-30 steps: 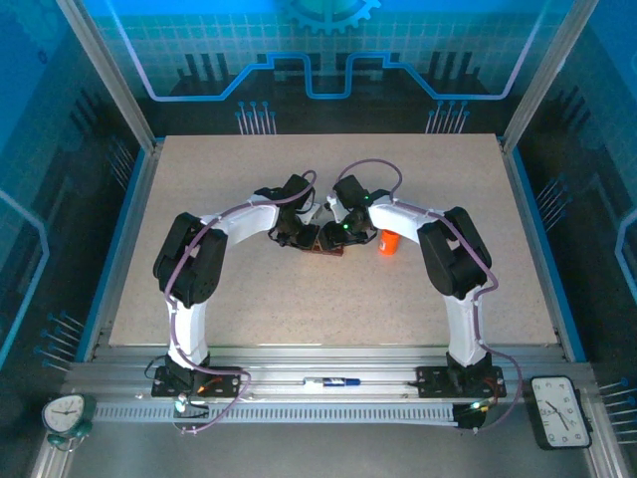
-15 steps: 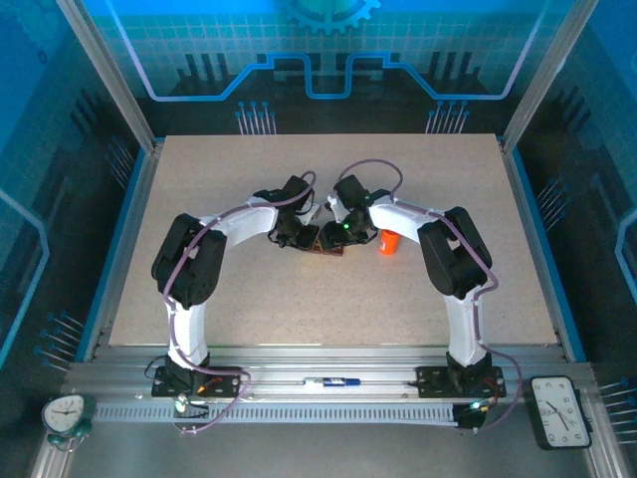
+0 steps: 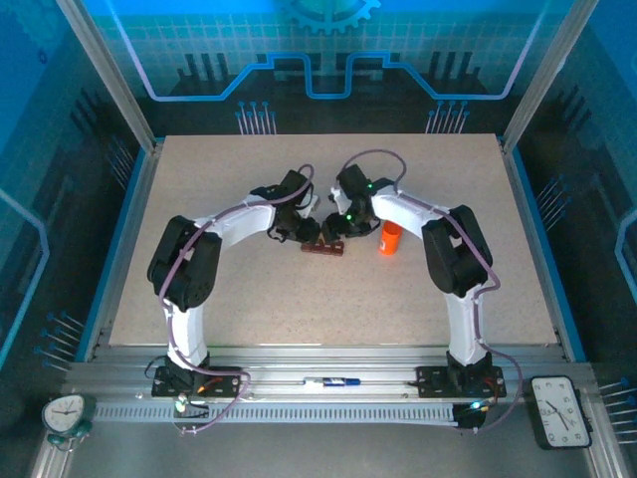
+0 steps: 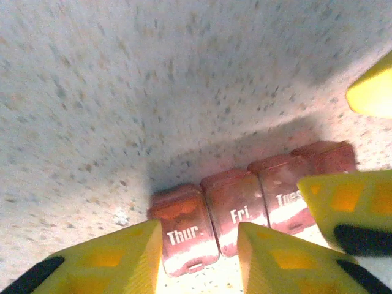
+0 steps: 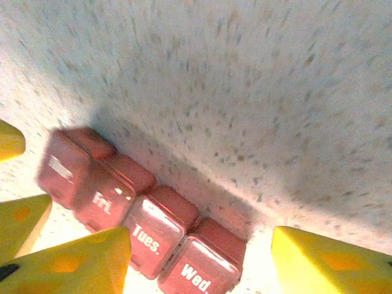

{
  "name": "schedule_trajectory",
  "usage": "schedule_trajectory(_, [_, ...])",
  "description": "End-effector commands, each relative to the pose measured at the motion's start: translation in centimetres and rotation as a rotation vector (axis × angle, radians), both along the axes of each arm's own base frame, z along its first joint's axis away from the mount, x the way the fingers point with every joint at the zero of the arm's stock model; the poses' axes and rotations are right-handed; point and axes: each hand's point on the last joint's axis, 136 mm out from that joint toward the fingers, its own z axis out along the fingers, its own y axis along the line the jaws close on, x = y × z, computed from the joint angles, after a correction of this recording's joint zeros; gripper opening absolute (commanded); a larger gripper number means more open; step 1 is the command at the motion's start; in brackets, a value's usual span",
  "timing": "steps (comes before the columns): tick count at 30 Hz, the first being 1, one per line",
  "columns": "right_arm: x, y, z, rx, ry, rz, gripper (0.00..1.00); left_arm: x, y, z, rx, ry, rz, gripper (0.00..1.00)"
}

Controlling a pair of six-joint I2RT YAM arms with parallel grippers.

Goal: Sort the pills into containers

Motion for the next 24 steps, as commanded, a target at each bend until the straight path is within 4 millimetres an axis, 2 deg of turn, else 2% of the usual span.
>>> schedule_trajectory(1, [2.0, 0.5, 6.4, 0.107, -0.074, -0.015, 0.67, 3.7, -0.3, 8.5, -0.087, -0.262, 0.05, 0.5])
schedule_trajectory(5, [3.3, -0.1, 12.1, 0.194, -0.165, -0.051, 0.78, 4.6, 0.4, 13.8, -0.137, -0.432, 0.093, 0.69])
schedule_trajectory(8, [3.8, -2.0, 15.7, 0.23, -0.232, -0.1, 0.88, 4.5, 1.4, 17.1, -0.163, -0.536, 0.113, 0.99])
schedule_trajectory(9, [4.0, -2.9, 16.6, 0.237, -0.253, -0.12, 0.91, 4.5, 2.0, 18.0, -0.164, -0.571, 0.124, 0.99])
schedule_trajectory(10, [4.1, -4.0, 17.5, 0.238, -0.278, -0.143, 0.99, 4.5, 2.8, 19.0, -0.164, -0.608, 0.138, 0.99])
schedule_trajectory(13, [4.4, -7.4, 19.5, 0.252, -0.347, -0.217, 1.0, 4.2, 5.1, 20.9, -0.167, -0.697, 0.183, 0.99])
schedule_trajectory(16, [4.4, -11.0, 20.4, 0.258, -0.403, -0.294, 1.0, 3.7, 7.4, 22.0, -0.152, -0.774, 0.213, 0.99])
schedule_trajectory(19, [4.2, -14.6, 20.4, 0.203, -0.486, -0.371, 1.0, 3.0, 10.0, 22.6, -0.097, -0.871, 0.268, 0.99])
schedule_trajectory(24, [3.9, -19.8, 18.6, 0.075, -0.582, -0.504, 1.0, 1.4, 14.7, 22.2, -0.088, -1.017, 0.364, 0.99])
